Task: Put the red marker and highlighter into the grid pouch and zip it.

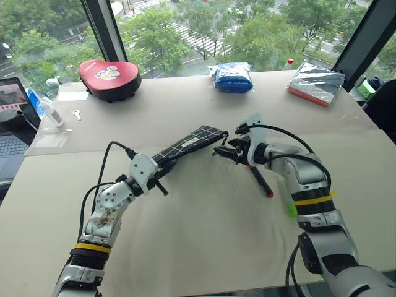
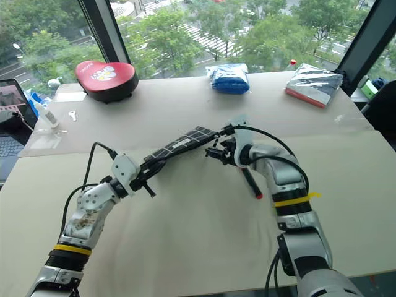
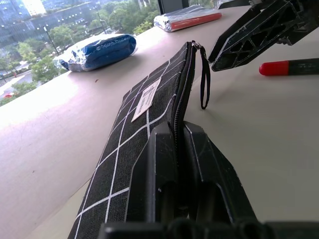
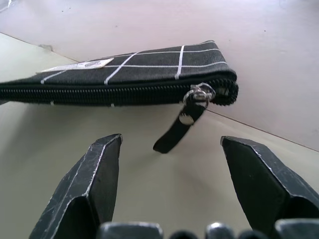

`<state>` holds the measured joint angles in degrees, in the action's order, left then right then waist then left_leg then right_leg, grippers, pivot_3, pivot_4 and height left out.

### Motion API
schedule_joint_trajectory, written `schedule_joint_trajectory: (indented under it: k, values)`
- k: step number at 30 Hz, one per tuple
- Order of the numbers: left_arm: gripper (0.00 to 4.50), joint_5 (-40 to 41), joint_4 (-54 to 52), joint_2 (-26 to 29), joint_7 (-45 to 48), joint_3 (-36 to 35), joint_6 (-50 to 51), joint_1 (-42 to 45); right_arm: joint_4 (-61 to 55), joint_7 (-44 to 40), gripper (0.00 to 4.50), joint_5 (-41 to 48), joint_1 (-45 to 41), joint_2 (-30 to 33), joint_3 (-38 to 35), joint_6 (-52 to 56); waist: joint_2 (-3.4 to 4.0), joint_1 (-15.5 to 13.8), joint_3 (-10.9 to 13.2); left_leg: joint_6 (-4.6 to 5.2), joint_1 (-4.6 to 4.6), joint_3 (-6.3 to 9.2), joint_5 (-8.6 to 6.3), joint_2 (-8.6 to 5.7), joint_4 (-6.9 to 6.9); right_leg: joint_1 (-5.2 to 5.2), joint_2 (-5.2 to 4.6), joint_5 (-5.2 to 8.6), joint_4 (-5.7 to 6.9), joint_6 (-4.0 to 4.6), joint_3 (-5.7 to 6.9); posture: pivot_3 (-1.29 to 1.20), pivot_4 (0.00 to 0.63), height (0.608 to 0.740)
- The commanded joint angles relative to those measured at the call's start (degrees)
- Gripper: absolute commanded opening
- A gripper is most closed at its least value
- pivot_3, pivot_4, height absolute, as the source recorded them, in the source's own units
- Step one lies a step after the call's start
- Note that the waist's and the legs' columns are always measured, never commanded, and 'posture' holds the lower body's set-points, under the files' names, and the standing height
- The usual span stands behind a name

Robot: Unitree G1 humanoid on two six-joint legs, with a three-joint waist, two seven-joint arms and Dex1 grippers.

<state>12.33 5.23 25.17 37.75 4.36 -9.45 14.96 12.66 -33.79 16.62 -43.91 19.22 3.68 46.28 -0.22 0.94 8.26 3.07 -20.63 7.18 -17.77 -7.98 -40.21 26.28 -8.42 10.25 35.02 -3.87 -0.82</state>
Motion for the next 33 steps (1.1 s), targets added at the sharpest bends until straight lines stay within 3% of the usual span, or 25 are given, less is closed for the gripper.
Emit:
schedule_joint_trajectory:
  k: [1,3,13,21,33]
  values:
    - [0.00,-0.2,-2.0,-0.3,0.1,-0.9,-0.2,0.1,1.2,0.2,3.54,-0.7,-2.1,-0.6,-0.5,-3.0,0.00,0.0,0.0,0.00,0.00,0.00,0.00,0.00,0.00,0.00,0.00,0.00,0.00,0.00,0.00,0.00,0.150,0.740]
    - [0.00,-0.3,-1.8,-0.5,0.2,-1.0,-0.3,0.1,1.8,0.1,3.54,-0.9,-2.2,-0.9,-0.6,-3.7,0.00,0.0,0.0,0.00,0.00,0.00,0.00,0.00,0.00,0.00,0.00,0.00,0.01,0.00,0.01,0.00,0.150,0.740]
    - [0.00,-0.7,-1.0,-1.6,0.4,-1.2,-1.2,0.0,1.2,-1.0,0.12,-0.4,-1.5,-1.2,-0.6,-6.1,0.00,0.1,0.0,0.00,0.00,0.00,0.00,0.00,0.00,0.00,0.00,0.00,0.01,0.00,0.00,0.00,0.150,0.740]
    - [0.00,-1.1,0.1,-2.1,0.6,-1.4,-1.9,0.2,0.6,-3.0,0.03,-0.3,-1.4,-1.4,1.2,-4.4,0.00,0.1,0.0,0.00,0.00,0.00,0.00,0.00,0.00,0.00,0.00,0.00,0.02,0.00,0.00,0.00,0.150,0.740]
    - [0.00,-1.5,2.1,-3.0,1.4,-1.6,-3.3,1.0,-13.0,-10.9,0.03,1.5,0.1,-3.2,11.4,-1.2,0.00,0.1,0.0,0.00,0.00,0.00,0.00,0.00,-0.05,0.00,0.01,-0.01,0.02,0.00,0.01,0.00,0.150,0.740]
